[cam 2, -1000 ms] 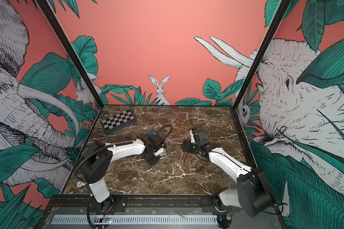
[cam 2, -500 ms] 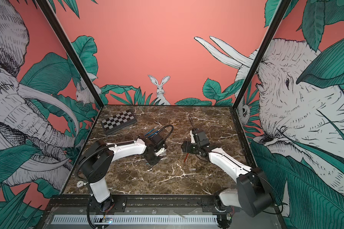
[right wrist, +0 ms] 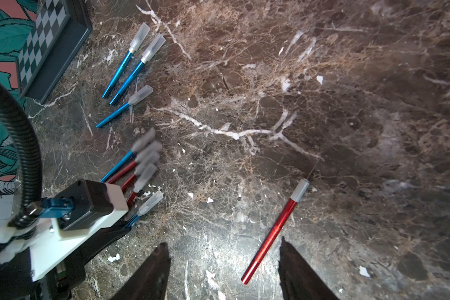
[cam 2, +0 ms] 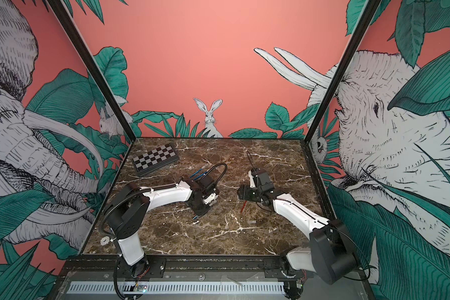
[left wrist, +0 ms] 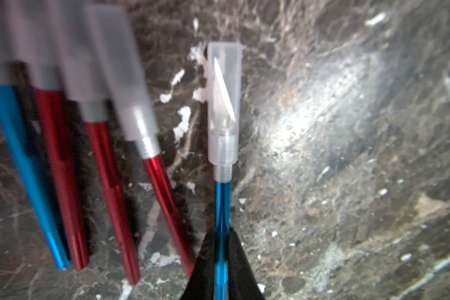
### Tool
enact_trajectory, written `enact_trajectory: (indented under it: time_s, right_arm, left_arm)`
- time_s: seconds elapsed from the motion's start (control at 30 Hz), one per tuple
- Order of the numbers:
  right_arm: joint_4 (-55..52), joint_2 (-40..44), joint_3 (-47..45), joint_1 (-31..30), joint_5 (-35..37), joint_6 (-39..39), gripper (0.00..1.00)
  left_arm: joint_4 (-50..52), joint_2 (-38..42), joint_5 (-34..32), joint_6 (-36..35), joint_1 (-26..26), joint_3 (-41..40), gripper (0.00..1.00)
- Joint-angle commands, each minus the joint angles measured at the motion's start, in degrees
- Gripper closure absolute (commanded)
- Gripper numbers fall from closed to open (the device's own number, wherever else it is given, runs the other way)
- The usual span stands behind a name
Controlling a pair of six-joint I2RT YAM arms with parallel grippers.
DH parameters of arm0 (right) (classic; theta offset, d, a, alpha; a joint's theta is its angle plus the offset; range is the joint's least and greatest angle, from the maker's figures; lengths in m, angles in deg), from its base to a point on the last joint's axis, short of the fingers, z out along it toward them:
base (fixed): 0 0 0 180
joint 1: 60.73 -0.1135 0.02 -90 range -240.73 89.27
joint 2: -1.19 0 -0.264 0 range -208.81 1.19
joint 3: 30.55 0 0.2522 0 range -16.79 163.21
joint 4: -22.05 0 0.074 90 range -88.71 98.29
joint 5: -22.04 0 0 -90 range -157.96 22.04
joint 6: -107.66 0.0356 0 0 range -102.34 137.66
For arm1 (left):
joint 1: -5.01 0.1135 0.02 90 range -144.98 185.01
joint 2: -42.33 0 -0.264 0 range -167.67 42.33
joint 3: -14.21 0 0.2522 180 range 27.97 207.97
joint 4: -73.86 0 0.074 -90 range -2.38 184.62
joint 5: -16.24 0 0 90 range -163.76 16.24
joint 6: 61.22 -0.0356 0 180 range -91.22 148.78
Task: Remove protective caps from carving knives
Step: Pick up the carving knife from the center of the board.
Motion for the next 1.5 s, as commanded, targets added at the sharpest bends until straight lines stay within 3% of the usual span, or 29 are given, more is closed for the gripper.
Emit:
enact_trajectory:
  time_s: [0.0, 0.5, 0.97, 1.17, 1.47]
  right_arm:
    - [1.14, 0.48, -0.2, -0.22, 0.49, 0.06, 0.35]
    - [0.63, 0.76, 0.96, -0.23, -0.52, -0.52, 0.36]
    - [6.91, -0.69, 0.5, -0.2, -7.73, 2.19, 0.36]
    - [14.78, -1.22, -2.66, -0.18, -12.89, 8.18, 0.43]
    - [22.64, -2.8, -4.55, -1.91, -13.13, 14.53, 0.49]
  left_arm:
    - [0.37, -2.21, 0.99, 0.43, 0.0, -1.06, 0.89]
    - [3.0, 1.63, 2.05, 0.12, 0.0, 1.69, 0.9]
    - [4.96, 6.07, 5.1, 1.19, 0.04, 5.91, 0.92]
    - [3.55, 7.83, 8.13, 5.56, 0.02, 8.13, 0.91]
    - [-1.26, 9.65, 8.26, 13.06, 0.0, 7.96, 0.91]
